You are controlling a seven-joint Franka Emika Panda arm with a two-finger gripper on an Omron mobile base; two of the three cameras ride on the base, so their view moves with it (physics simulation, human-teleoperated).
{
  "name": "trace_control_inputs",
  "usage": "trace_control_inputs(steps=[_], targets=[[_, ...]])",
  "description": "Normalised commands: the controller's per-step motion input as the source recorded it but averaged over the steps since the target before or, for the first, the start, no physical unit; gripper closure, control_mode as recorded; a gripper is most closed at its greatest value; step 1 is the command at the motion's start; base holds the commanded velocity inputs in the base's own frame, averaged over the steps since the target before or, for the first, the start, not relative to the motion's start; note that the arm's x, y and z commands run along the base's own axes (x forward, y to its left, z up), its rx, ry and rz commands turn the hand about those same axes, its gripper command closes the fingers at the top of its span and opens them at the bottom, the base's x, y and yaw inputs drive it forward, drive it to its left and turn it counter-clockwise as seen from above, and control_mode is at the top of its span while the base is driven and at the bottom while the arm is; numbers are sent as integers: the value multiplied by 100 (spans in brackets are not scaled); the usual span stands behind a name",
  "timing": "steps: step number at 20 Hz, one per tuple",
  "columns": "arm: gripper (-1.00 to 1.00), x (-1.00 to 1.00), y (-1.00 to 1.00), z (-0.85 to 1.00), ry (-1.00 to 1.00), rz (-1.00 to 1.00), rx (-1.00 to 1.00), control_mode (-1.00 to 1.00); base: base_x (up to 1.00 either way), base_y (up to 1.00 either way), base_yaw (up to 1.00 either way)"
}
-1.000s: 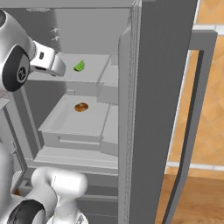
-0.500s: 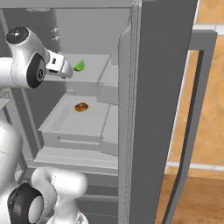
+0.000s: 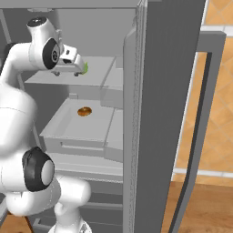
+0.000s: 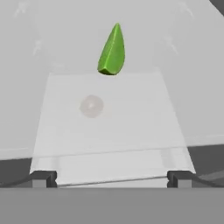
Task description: Grab a lemon wedge from the fridge and one ice cube from the ice bowl, and put them in the glass of lemonade.
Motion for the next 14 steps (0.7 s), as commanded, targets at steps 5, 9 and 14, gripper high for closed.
trace_control_inputs(steps=[5, 9, 14], targets=[[-100, 92, 0, -37, 5, 3, 1, -100, 0, 0, 0], [-100, 79, 0, -9, 7, 4, 0, -100, 0, 0, 0], [-100, 79, 0, 0, 3, 5, 0, -100, 0, 0, 0]])
